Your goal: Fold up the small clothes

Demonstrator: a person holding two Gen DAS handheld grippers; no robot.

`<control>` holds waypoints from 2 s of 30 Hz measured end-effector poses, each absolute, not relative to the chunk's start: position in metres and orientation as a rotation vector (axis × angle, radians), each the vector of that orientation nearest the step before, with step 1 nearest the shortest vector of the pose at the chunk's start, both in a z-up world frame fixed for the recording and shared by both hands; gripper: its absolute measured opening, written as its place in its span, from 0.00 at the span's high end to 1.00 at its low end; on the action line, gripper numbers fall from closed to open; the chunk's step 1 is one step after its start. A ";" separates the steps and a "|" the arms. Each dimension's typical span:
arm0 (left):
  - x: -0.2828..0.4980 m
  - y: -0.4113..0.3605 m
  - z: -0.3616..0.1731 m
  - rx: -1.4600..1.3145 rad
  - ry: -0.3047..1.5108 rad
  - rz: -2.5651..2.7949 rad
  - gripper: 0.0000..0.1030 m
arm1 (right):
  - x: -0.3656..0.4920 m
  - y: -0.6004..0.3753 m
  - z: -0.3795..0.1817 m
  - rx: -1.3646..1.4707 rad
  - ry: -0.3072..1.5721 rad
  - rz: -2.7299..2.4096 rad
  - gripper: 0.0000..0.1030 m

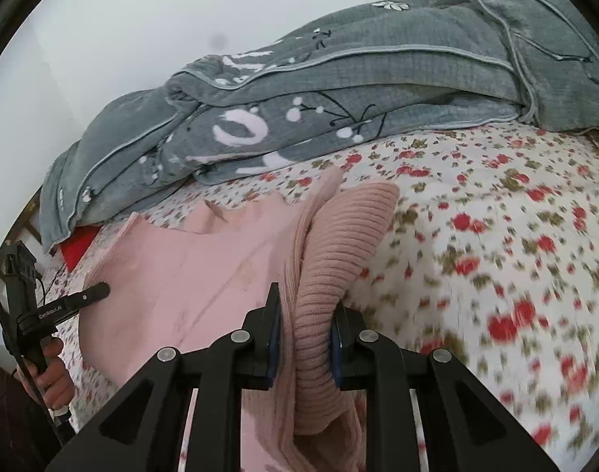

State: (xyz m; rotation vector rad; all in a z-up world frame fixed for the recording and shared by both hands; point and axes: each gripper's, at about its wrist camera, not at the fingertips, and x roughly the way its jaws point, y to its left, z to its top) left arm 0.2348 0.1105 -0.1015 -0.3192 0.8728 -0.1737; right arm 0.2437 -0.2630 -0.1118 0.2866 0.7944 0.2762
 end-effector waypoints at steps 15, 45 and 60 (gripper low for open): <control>0.095 0.098 -0.119 -0.238 0.866 -0.157 0.76 | 0.106 -0.293 -0.135 0.244 0.812 0.288 0.77; 0.094 0.105 -0.154 -0.393 0.869 -0.201 0.51 | 0.048 -0.098 -0.174 -0.199 0.594 0.062 0.52; 0.096 0.091 -0.128 -0.343 0.899 -0.101 0.77 | -0.043 -0.142 -0.182 -0.065 0.683 0.241 0.52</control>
